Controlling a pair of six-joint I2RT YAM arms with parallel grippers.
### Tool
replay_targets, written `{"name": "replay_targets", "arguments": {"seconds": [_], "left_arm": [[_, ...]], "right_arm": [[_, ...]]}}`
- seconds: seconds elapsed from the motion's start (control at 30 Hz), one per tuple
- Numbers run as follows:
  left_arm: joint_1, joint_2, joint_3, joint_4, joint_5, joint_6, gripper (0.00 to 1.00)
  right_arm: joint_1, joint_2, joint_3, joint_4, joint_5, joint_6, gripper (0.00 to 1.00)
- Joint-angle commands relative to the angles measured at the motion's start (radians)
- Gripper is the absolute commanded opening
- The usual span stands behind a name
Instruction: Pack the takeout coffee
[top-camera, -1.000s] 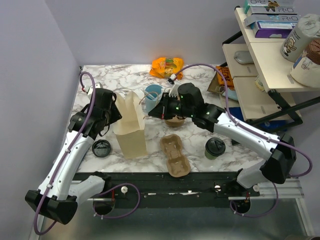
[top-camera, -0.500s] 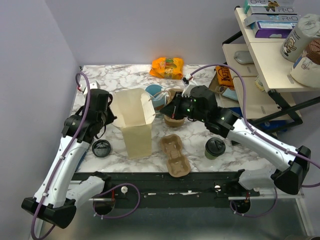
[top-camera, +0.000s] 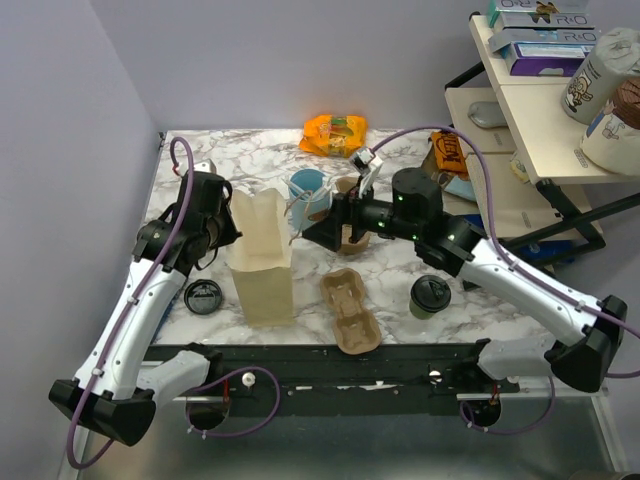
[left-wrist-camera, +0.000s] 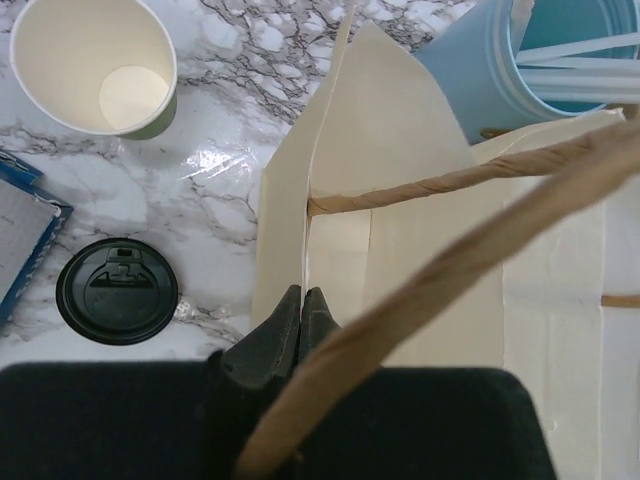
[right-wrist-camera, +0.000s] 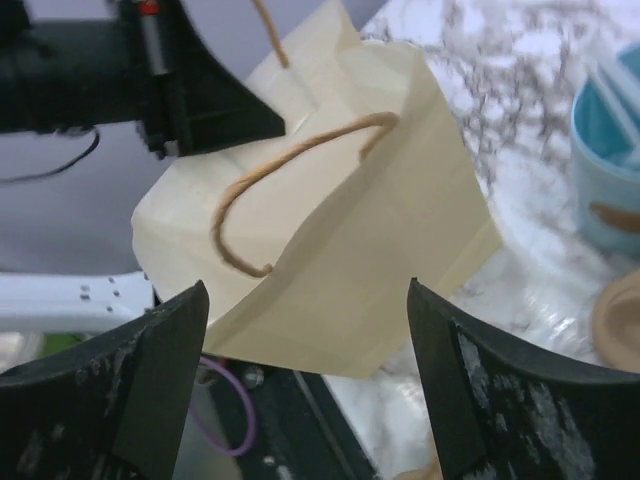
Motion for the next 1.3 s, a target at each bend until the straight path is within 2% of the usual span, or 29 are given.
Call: {"name": "replay_targets", "arguments": {"seconds": [0.0, 0.1, 0.13, 0.2, 0.33, 0.37, 0.53, 0.6, 0.73, 0.87, 1.0, 1.27], "left_arm": [[0.001, 0.009, 0.052, -0.011, 0.021, 0.054, 0.01], [0.001, 0.022, 0.065, -0.019, 0.011, 0.081, 0.01], [0.001, 0.027, 0.074, -0.026, 0.005, 0.084, 0.01], [0.001, 0.033, 0.080, -0.042, -0.016, 0.094, 0.01], [0.002, 0.029, 0.083, -0.031, -0.024, 0.116, 0.03], [0.001, 0.030, 0.086, -0.030, -0.022, 0.119, 0.03], [0.001, 0.020, 0.079, 0.004, 0.022, 0.142, 0.03], [0.001, 0.019, 0.077, 0.010, 0.024, 0.143, 0.03], [0.001, 0.023, 0.080, 0.024, 0.031, 0.151, 0.03], [0.001, 0.012, 0.077, 0.036, 0.039, 0.151, 0.03], [0.001, -0.023, 0.045, 0.067, 0.073, 0.153, 0.04], [0.004, -0.031, 0.011, 0.073, 0.041, 0.150, 0.05]], "right_arm": [[0.006, -0.161, -0.054, 0.141, -0.161, -0.277, 0.99], [0.008, -0.269, -0.167, 0.132, -0.264, -0.539, 1.00], [0.006, -0.296, -0.198, 0.115, -0.284, -0.684, 1.00], [0.006, -0.371, -0.310, 0.084, -0.260, -0.797, 1.00], [0.006, -0.440, -0.474, -0.005, -0.276, -1.130, 1.00], [0.006, -0.442, -0.496, -0.026, -0.270, -1.161, 1.00], [0.006, -0.374, -0.525, -0.103, -0.187, -1.235, 1.00], [0.006, -0.328, -0.514, -0.164, -0.198, -1.244, 1.00], [0.006, -0.238, -0.510, -0.181, -0.206, -1.227, 1.00], [0.006, -0.098, -0.436, -0.272, -0.164, -1.212, 1.00], [0.008, 0.003, -0.381, -0.299, -0.155, -1.200, 1.00], [0.048, 0.196, -0.326, -0.345, -0.148, -1.190, 0.96]]}}
